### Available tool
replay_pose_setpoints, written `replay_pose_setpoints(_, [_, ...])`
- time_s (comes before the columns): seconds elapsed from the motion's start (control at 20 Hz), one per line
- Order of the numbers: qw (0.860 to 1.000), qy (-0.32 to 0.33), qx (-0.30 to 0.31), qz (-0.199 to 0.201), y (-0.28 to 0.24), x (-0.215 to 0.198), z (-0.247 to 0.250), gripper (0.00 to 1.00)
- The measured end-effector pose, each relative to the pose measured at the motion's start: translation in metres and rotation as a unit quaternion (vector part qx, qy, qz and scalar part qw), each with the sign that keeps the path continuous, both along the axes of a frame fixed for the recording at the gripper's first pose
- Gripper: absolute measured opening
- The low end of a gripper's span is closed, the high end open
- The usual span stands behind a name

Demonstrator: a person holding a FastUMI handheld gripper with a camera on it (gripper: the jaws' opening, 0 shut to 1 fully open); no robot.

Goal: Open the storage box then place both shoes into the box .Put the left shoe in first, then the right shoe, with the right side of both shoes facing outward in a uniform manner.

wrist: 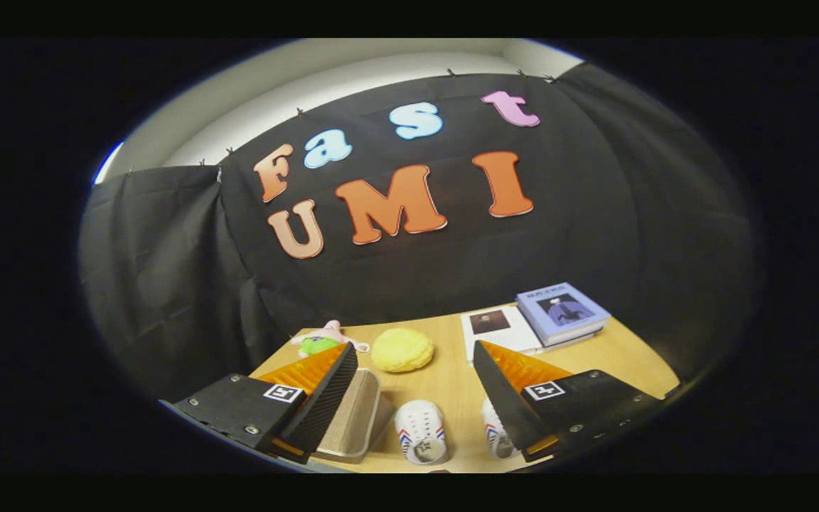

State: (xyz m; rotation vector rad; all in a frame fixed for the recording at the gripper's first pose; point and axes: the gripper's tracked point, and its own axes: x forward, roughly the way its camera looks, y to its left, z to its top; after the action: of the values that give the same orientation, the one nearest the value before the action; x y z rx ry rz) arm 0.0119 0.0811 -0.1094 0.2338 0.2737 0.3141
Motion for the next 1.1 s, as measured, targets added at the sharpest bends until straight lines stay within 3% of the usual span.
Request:
replay_pose_setpoints(0.15, [0.997, 0.048, 0.048, 0.036, 0.019, 0.002, -0.033, 0.98])
replay_pose_setpoints(0.35, [0.980, 0.132, 0.118, 0.094, 0.047, -0.005, -0.077, 0.98])
replay_pose_setpoints(0.65, [0.936, 0.224, 0.236, 0.133, 0.075, -0.010, -0.122, 0.98])
replay_pose_setpoints(0.9, [0.916, 0.275, 0.254, 0.148, 0.090, -0.016, -0.163, 0.98])
replay_pose_setpoints(1.1, [0.885, 0.308, 0.302, 0.176, 0.118, -0.025, -0.176, 0.98])
